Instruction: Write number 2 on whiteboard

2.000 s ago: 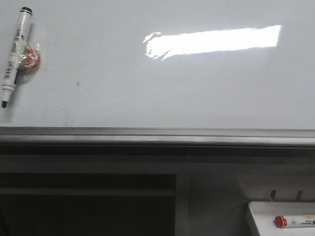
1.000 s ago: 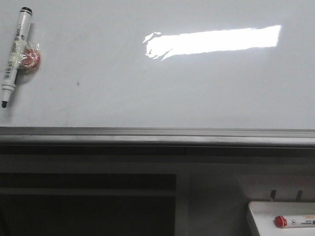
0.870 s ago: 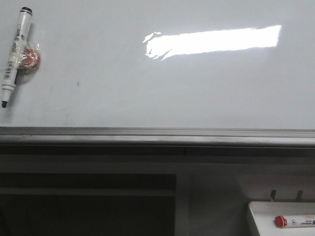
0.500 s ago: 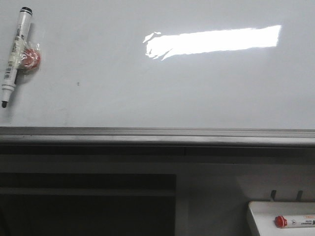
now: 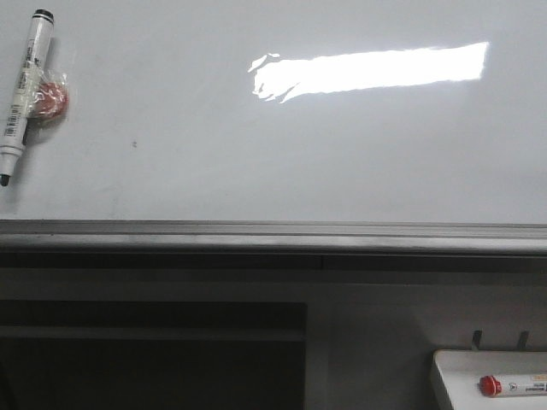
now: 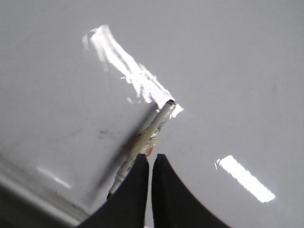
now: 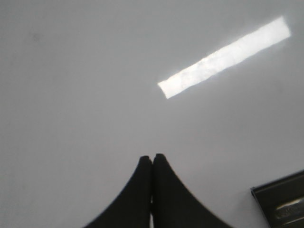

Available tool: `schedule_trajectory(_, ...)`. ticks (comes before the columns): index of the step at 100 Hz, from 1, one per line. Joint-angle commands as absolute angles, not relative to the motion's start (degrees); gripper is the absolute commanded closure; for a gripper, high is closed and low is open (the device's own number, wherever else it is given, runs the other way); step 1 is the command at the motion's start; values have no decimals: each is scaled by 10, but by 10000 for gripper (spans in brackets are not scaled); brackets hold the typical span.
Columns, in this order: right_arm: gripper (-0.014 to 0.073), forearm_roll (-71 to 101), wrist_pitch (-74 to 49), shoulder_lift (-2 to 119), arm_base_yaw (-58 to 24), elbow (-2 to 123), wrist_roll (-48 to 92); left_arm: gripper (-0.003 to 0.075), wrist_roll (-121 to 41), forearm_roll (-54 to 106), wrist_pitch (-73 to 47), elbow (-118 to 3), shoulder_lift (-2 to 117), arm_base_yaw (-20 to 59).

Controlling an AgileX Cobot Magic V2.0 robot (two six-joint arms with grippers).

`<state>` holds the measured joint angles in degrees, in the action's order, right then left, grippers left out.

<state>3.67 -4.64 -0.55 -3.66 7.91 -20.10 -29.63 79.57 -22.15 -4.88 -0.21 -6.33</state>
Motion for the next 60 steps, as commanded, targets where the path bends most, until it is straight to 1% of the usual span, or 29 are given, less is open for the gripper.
schedule_trajectory(1,664,36,-83,10,-38,145,-201,741,-346,701,-251,-131,7,-64)
schedule_trajectory(8,657,36,-155,42,-46,190,-174,741,-346,561,-299,-198,49,-64)
schedule_trajectory(13,633,36,-202,67,-58,222,-137,739,-346,477,-344,-245,85,-64)
schedule_trajectory(17,598,37,-238,86,-71,248,-104,737,-346,435,-349,-276,107,-56)
schedule_trajectory(22,539,41,-274,115,-88,278,-70,709,-346,403,-348,-303,125,-44)
schedule_trajectory(29,427,47,-316,144,-112,314,-51,603,-346,358,-359,-334,151,-32)
schedule_trajectory(33,355,48,-332,161,-126,331,-51,506,-346,339,-362,-345,166,-24)
schedule_trajectory(34,344,50,-338,166,-128,333,-51,470,-346,337,-362,-346,168,-21)
schedule_trajectory(36,312,50,-346,170,-134,340,-51,435,-346,330,-362,-349,175,-15)
schedule_trajectory(37,293,50,-348,175,-136,345,-51,399,-346,326,-362,-350,177,-13)
schedule_trajectory(41,255,54,-358,186,-146,353,-51,300,-346,320,-361,-350,190,1)
schedule_trajectory(42,244,55,-359,188,-147,355,-51,300,-346,319,-361,-350,192,3)
schedule_trajectory(44,232,58,-362,192,-152,358,-51,249,-346,317,-363,-350,199,12)
schedule_trajectory(46,226,59,-362,195,-157,359,-51,221,-347,316,-363,-350,206,21)
schedule_trajectory(51,225,63,-357,201,-167,361,-51,206,-350,313,-365,-350,224,43)
schedule_trajectory(58,225,65,-355,205,-179,361,-50,241,-350,278,-375,-353,257,79)
schedule_trajectory(60,225,65,-353,206,-183,361,-50,264,-348,261,-383,-355,268,91)
